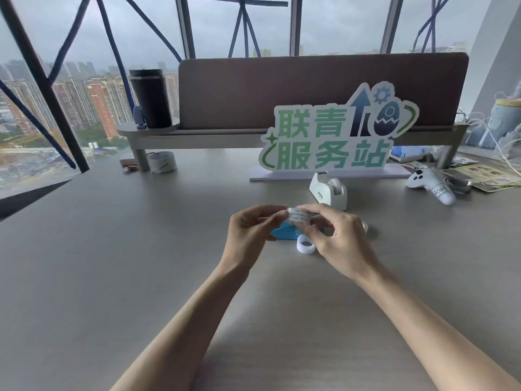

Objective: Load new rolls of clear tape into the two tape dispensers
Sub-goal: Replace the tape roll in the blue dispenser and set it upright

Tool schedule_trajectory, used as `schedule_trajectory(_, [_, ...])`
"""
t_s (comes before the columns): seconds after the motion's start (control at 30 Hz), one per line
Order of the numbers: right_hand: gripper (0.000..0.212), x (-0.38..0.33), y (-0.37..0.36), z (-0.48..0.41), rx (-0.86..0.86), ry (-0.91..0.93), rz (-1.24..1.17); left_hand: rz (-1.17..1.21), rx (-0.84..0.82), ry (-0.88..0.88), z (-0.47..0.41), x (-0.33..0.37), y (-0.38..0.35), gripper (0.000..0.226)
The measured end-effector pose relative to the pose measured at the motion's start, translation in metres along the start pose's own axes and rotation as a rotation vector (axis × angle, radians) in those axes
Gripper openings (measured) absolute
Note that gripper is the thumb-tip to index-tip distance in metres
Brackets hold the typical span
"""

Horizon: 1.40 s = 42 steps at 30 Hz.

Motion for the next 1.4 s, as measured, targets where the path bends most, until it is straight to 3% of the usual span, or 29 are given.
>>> schedule_trajectory(0.53, [0.030, -0.003, -0.001, 0.000, 0.014, 0.243, 0.083, 0.031, 0.020, 0.072, -0.004, -0.008, 0.003, 0.015])
schedule_trajectory(0.93, [0.023, 0.006, 0.001, -0.004, 0.036, 0.051, -0.098, 0.021, -0.066, 0.141, -0.002, -0.010, -0.003, 0.014])
schedule_trajectory(1.2, [0.029, -0.002, 0.002, -0.001, 0.050, 0.240, 0.088, -0.077, -0.018, 0.146, -0.002, -0.013, 0.001, 0.017])
schedule_trajectory(1.4, [0.029, -0.004, 0.001, -0.001, 0.028, 0.276, 0.109, -0.074, -0.029, 0.197, -0.002, -0.016, 0.000, 0.014])
Point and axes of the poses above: each hand's wrist, its own z-axis away from the middle knuckle, its own y-axis out of the back of the hand, x = y × z, the point moved 7 cm from there along -z, towards the middle knuckle, and after that the axes turned 12 degrees about x, right-handed, at the moved point
